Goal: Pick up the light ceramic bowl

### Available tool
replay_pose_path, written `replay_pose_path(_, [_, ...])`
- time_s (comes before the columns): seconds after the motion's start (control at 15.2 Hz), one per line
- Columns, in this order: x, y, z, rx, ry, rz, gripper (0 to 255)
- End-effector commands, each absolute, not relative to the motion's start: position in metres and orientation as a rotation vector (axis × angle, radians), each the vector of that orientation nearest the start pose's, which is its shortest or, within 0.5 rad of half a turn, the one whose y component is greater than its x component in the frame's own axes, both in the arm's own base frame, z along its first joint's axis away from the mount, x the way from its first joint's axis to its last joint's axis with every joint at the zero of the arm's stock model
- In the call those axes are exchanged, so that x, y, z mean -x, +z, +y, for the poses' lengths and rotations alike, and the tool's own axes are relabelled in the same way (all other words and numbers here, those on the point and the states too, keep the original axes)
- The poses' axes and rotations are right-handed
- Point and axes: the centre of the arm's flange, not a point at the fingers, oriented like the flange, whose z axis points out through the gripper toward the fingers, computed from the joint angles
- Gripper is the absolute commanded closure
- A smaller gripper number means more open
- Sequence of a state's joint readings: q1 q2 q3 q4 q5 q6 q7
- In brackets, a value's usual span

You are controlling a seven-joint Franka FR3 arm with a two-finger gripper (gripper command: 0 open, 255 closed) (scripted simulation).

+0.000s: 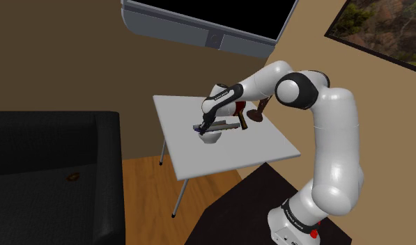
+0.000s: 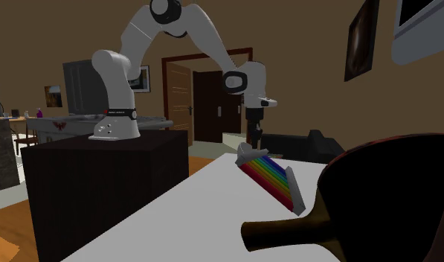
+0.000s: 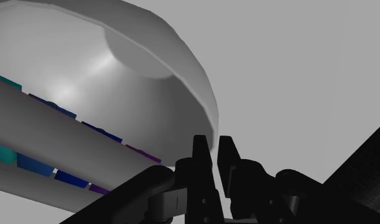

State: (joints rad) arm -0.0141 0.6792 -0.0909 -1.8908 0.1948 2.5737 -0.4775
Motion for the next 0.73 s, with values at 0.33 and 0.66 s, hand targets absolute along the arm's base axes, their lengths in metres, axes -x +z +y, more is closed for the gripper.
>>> replay_pose_path(0.33, [-0.625, 0.148, -0.067, 3.078, -0.036, -0.354, 255])
replay_pose_path(0.66, [-0.625, 0.174, -0.067, 3.078, -0.036, -0.354, 255])
